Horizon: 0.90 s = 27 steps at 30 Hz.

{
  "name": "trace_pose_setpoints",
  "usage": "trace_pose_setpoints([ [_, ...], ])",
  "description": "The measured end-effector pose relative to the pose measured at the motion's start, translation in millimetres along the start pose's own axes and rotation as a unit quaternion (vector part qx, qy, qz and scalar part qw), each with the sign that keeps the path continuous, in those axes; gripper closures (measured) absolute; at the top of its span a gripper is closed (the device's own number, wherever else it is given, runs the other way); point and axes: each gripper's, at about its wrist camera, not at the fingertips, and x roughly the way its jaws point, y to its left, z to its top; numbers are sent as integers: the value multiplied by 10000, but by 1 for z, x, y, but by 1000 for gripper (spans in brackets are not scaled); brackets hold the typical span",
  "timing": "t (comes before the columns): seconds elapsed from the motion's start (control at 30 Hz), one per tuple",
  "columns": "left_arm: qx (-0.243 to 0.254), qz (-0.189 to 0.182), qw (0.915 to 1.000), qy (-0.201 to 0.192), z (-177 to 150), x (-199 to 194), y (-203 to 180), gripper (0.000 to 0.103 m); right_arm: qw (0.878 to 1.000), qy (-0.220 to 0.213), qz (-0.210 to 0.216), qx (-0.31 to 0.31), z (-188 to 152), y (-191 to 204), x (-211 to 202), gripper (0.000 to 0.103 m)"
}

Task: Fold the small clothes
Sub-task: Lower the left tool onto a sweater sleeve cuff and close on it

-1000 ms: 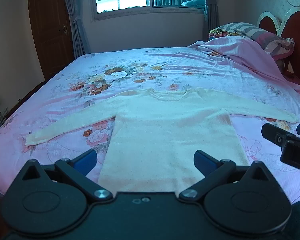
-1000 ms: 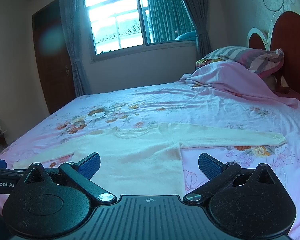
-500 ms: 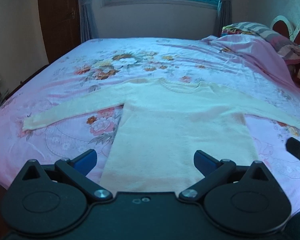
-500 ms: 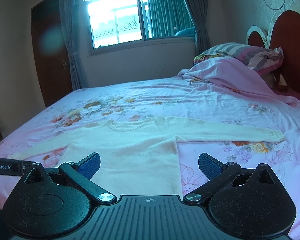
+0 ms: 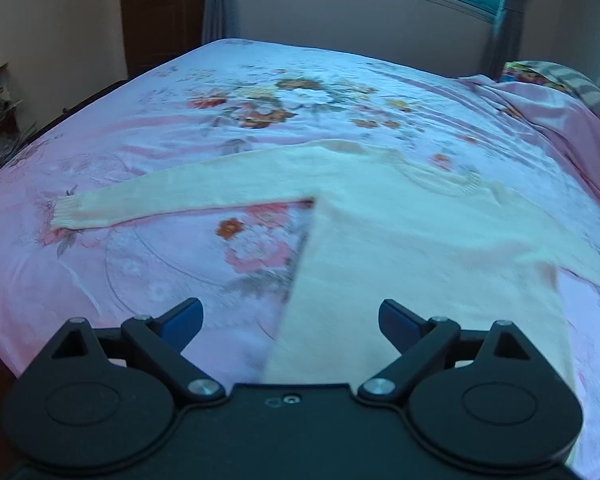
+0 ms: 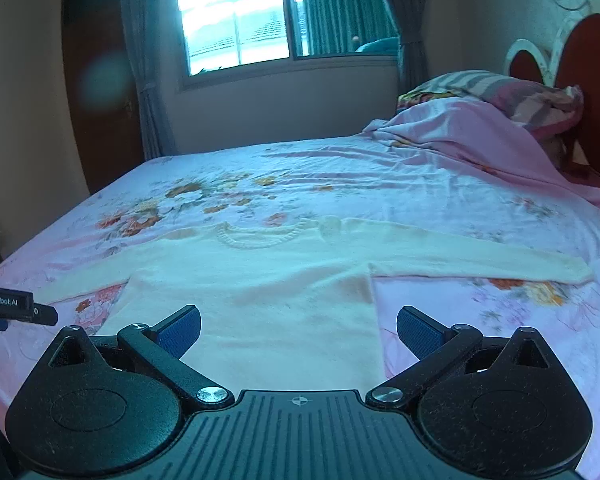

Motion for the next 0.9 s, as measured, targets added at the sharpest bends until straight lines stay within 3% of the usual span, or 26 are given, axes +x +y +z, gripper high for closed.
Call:
trace_pose_setpoints([
  [0.13, -114, 320, 9994, -3, 15, 23, 21, 7, 9999, 45, 88, -73, 9, 12, 20, 0],
  [0.3, -726, 444, 9961, 230, 31, 58, 68, 11, 9993, 223, 235, -204, 14, 29, 46, 0],
  [0.4, -1186, 487, 9908, 431, 39, 80, 99, 18, 9987, 303, 305, -277, 15, 40, 61, 0],
  [0.57, -1830, 581, 9795, 603, 44, 103, 143, 22, 9979, 412, 366, -348, 18, 58, 88, 0],
  [0.73, -2785, 342, 9574, 688, 51, 128, 193, 32, 9969, 513, 400, -434, 23, 71, 111, 0],
  [0.9, -3784, 57, 9232, 667, 47, 151, 238, 50, 9960, 623, 388, -508, 23, 79, 126, 0],
])
